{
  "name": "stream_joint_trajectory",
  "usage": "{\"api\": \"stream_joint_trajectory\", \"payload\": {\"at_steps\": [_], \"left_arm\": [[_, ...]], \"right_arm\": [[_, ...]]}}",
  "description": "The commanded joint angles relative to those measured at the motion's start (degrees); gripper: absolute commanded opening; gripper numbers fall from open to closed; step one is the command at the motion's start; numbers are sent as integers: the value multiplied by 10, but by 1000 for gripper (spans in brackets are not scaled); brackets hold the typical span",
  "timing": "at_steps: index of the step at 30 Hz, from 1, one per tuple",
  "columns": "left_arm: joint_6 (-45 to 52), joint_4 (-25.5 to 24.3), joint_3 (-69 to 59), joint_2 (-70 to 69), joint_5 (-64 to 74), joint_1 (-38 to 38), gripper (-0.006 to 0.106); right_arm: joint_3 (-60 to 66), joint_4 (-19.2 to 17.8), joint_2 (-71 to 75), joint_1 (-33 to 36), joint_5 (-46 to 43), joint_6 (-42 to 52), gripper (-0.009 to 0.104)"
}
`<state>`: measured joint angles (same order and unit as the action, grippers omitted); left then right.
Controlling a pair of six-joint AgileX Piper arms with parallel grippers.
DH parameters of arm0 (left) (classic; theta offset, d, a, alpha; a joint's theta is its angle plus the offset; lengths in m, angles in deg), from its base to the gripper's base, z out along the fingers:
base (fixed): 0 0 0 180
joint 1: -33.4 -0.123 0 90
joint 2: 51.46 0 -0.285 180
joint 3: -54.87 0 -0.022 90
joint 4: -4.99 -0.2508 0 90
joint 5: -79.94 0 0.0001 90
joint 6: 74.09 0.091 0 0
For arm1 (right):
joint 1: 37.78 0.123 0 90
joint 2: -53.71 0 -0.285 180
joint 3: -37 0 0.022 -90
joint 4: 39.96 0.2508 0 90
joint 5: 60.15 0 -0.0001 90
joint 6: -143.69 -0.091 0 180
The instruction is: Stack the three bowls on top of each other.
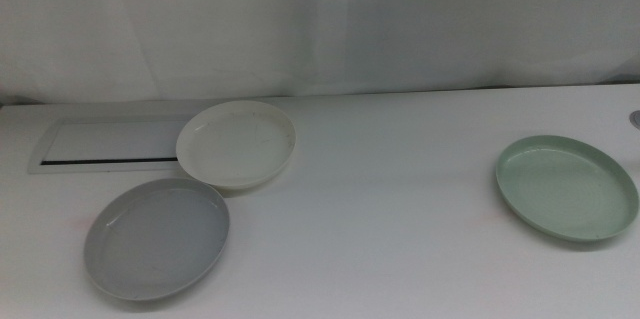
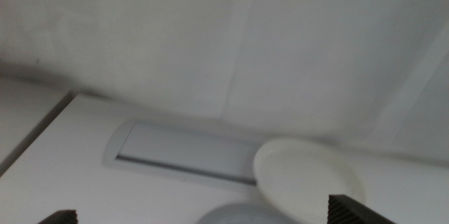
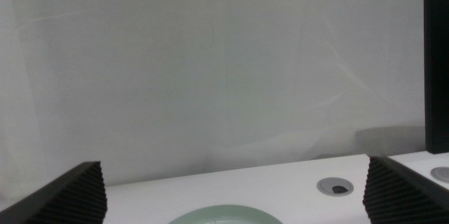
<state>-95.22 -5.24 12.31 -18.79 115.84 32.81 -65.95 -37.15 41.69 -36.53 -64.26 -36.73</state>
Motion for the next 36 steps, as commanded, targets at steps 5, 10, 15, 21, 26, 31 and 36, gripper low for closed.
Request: {"api": "stream_joint_trajectory", "payload": {"at_steps": [5,10,15,21,26,31,36], "left_arm": [[60,16,99,145,94,0,91],[104,32,146,279,147,0,91],[111,31,179,404,147,0,91],[101,31,182,535,129,0,91],[83,31,182,627,102,0,91],[54,31,182,691,79,0,91],[54,36,182,748,62,0,91]], "right_arm": [[22,0,1,-1,-7,-12,103],[22,0,1,-1,-7,-12,103],[22,0,1,-1,-7,-12,103],[22,0,1,-1,-8,-12,103],[22,0,1,-1,-9,-12,103],[22,0,1,-1,-10,-12,103],[22,0,1,-1,-10,-12,103]]}}
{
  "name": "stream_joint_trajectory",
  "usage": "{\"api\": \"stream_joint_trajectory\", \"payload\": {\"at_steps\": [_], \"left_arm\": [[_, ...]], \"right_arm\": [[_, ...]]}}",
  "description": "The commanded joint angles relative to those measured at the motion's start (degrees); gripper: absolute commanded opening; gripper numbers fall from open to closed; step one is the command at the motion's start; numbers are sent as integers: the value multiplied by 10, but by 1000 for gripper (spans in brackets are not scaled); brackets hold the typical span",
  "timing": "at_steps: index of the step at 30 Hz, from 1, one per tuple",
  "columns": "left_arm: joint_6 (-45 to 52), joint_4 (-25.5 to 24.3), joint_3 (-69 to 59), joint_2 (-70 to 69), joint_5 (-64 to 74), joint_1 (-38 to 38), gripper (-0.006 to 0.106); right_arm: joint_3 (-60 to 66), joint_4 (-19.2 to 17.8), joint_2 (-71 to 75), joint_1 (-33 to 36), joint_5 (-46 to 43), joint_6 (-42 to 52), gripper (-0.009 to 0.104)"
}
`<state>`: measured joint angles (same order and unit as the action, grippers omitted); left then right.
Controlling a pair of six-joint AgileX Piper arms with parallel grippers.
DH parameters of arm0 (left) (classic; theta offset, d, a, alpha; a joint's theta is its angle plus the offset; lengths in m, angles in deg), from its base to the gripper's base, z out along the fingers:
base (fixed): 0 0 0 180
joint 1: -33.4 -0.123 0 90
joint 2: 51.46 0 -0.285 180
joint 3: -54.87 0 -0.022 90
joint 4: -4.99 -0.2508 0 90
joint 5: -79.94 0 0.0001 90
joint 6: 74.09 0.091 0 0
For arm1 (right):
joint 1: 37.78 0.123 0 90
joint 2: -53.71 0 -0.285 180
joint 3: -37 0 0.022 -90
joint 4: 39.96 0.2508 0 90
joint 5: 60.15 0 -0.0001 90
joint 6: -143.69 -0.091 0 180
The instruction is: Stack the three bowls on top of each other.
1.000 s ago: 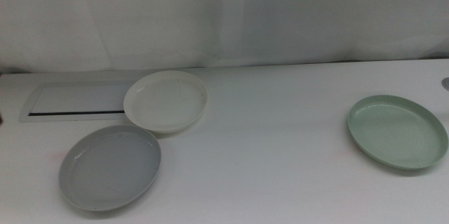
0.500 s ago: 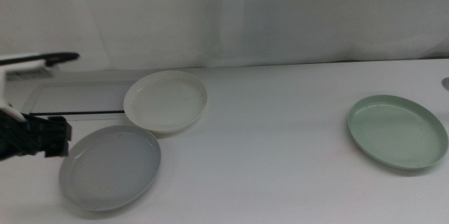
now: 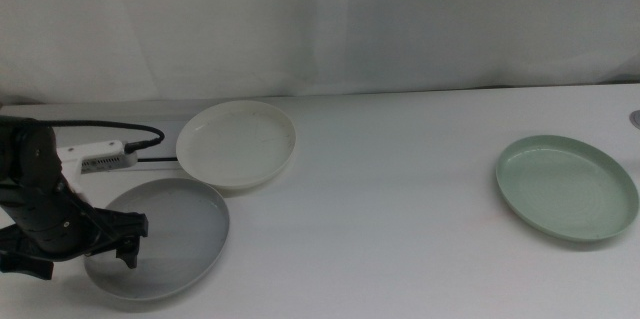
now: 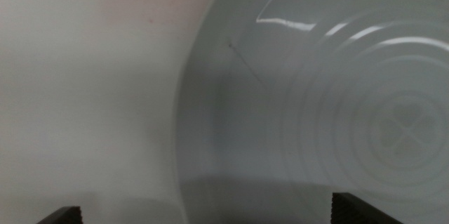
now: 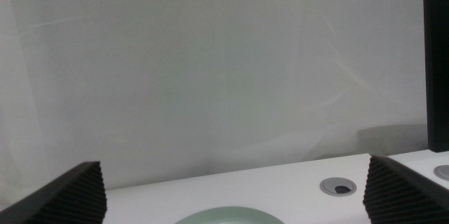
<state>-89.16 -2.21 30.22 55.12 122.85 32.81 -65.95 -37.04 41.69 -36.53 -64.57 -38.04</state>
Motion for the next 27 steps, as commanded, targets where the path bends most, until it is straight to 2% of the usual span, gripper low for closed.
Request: {"api": "stream_joint_trajectory", "payload": {"at_steps": [1,6,8,10,12,14,16,17,27], "left_arm": [[-7,6,3,13,-8,0,91],[-7,6,3,16,-13,0,91],[-9,6,3,16,-13,0,86],[-14,6,3,16,-13,0,77],[-22,6,3,16,-13,0,59],[-26,6,3,16,-13,0,34],[-31,13,2,16,-16,0,1],[-32,19,1,16,-21,0,-2],[-28,52,-2,-1,-44,0,-3]], "right_arm": [[22,-1,1,-1,-7,1,103],[22,-1,1,-1,-7,1,103],[22,-1,1,-1,-7,1,103],[22,-1,1,-1,-7,1,103],[22,-1,1,-1,-7,1,103],[22,-1,1,-1,-7,1,103],[22,-1,1,-1,-7,1,103],[22,-1,1,-1,-9,1,103],[22,-1,1,-1,-9,1,103]]}}
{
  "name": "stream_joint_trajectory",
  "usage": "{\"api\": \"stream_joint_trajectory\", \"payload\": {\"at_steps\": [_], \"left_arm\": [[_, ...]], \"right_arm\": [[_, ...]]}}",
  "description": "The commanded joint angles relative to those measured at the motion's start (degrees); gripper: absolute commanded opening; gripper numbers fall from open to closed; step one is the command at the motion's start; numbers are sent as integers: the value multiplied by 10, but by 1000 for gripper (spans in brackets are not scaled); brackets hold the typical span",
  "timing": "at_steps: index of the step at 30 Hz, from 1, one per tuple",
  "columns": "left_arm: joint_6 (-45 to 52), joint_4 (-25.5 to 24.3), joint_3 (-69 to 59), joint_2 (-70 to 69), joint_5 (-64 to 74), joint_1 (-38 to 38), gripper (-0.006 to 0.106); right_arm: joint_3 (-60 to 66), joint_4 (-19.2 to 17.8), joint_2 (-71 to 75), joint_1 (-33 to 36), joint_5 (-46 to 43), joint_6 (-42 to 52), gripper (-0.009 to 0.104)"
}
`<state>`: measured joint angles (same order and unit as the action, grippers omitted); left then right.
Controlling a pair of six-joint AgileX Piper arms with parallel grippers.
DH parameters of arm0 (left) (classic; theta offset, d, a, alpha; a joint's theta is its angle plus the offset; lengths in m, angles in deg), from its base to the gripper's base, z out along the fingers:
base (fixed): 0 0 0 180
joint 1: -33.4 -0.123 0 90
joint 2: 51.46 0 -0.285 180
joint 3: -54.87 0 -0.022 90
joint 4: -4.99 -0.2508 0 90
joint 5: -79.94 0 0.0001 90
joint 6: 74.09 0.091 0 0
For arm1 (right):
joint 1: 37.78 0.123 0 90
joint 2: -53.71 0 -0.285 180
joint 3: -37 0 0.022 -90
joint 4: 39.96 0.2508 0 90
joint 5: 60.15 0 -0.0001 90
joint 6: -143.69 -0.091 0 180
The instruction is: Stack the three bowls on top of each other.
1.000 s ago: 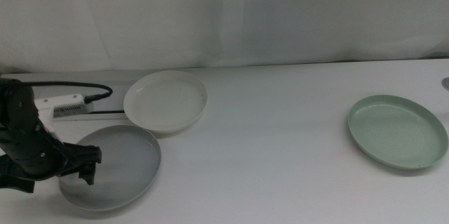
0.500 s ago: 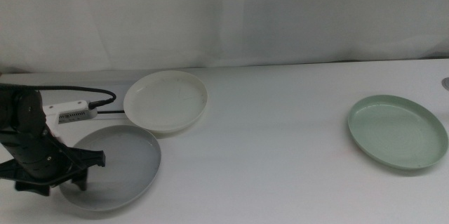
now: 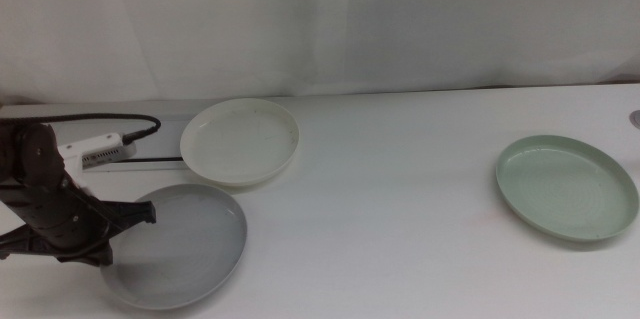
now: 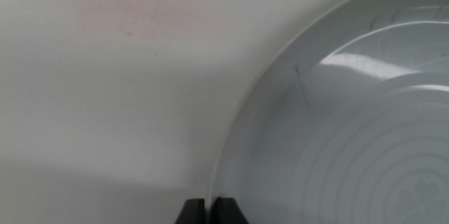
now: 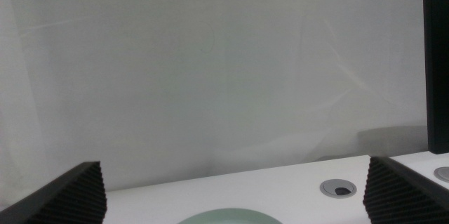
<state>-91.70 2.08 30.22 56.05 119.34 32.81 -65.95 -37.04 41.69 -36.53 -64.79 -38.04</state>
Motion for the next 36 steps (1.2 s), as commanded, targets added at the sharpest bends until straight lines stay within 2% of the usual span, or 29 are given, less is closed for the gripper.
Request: {"api": "stream_joint_trajectory", "payload": {"at_steps": [1,3,6,8,15,24,29,36], "left_arm": [[-3,9,-2,-22,-8,0,-3],[0,15,-2,-52,-7,0,-3],[47,73,-2,-125,18,3,-3],[60,95,-2,-161,28,14,-3],[38,114,-1,-243,42,119,-3],[-35,109,-1,-178,-49,277,-3],[-35,109,-1,-104,-71,308,-3],[-35,110,-1,-28,-106,309,-3]], "right_arm": [[22,-1,1,-1,-7,1,103],[22,-1,1,-1,-7,1,103],[22,-1,1,-1,-7,1,103],[22,-1,1,-1,-7,1,103],[22,-1,1,-1,-7,1,103],[22,-1,1,-1,-7,1,103],[22,-1,1,-1,-7,1,103],[22,-1,1,-1,-6,1,103]]}}
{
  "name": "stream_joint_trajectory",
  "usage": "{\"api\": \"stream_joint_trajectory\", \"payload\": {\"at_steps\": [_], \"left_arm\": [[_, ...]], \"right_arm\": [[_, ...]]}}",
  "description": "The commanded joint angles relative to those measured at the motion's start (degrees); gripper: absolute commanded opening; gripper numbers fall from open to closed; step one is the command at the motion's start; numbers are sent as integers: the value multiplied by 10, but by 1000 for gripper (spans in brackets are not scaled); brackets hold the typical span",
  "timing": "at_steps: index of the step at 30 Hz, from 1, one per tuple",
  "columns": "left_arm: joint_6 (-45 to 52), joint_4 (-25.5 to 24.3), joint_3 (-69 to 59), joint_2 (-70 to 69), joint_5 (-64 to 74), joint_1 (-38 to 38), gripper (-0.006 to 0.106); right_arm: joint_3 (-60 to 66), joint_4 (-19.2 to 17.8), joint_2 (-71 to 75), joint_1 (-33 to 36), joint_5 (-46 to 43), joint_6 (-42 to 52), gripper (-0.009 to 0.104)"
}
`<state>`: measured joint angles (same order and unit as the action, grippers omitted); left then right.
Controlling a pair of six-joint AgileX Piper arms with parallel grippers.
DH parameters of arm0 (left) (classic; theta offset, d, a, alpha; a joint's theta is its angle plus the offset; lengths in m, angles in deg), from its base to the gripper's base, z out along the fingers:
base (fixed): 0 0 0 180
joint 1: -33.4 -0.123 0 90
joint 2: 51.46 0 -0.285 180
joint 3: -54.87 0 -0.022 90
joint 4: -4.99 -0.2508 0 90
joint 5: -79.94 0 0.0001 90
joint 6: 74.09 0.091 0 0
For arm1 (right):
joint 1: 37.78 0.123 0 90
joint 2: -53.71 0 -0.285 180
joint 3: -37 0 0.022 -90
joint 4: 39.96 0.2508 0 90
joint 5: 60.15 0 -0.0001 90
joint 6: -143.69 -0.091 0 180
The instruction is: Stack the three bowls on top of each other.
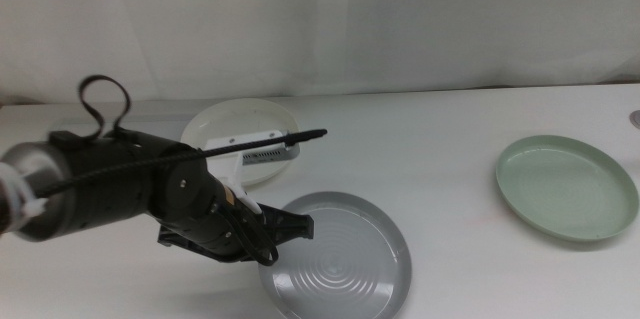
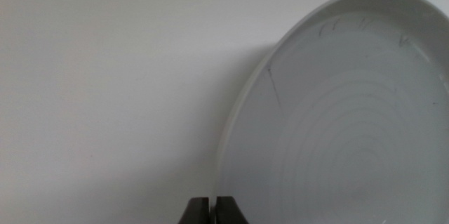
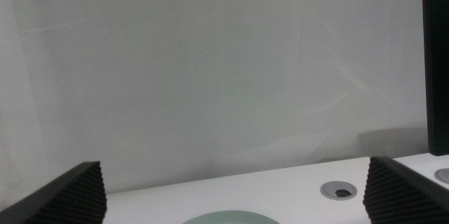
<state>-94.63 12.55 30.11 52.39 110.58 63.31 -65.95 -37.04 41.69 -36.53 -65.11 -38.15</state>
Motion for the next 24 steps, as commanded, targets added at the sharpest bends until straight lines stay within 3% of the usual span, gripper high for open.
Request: {"api": "stream_joint_trajectory", "payload": {"at_steps": [1,13,16,18,20,23,24], "left_arm": [[-5,5,0,12,-20,4,-3],[4,4,0,37,-24,4,-3],[18,4,0,37,-29,4,4],[25,4,0,37,-33,4,15],[32,4,0,37,-35,4,38],[35,4,0,33,-36,4,92],[35,4,0,30,-35,4,92]], "right_arm": [[22,-1,1,-1,-2,2,103],[22,-1,1,-1,-2,2,103],[22,-1,1,-1,-2,2,103],[22,-1,1,-1,-2,2,103],[22,-1,1,-1,-2,2,103],[22,-1,1,-1,-2,-3,103],[22,-1,1,-1,-2,-9,103]]}}
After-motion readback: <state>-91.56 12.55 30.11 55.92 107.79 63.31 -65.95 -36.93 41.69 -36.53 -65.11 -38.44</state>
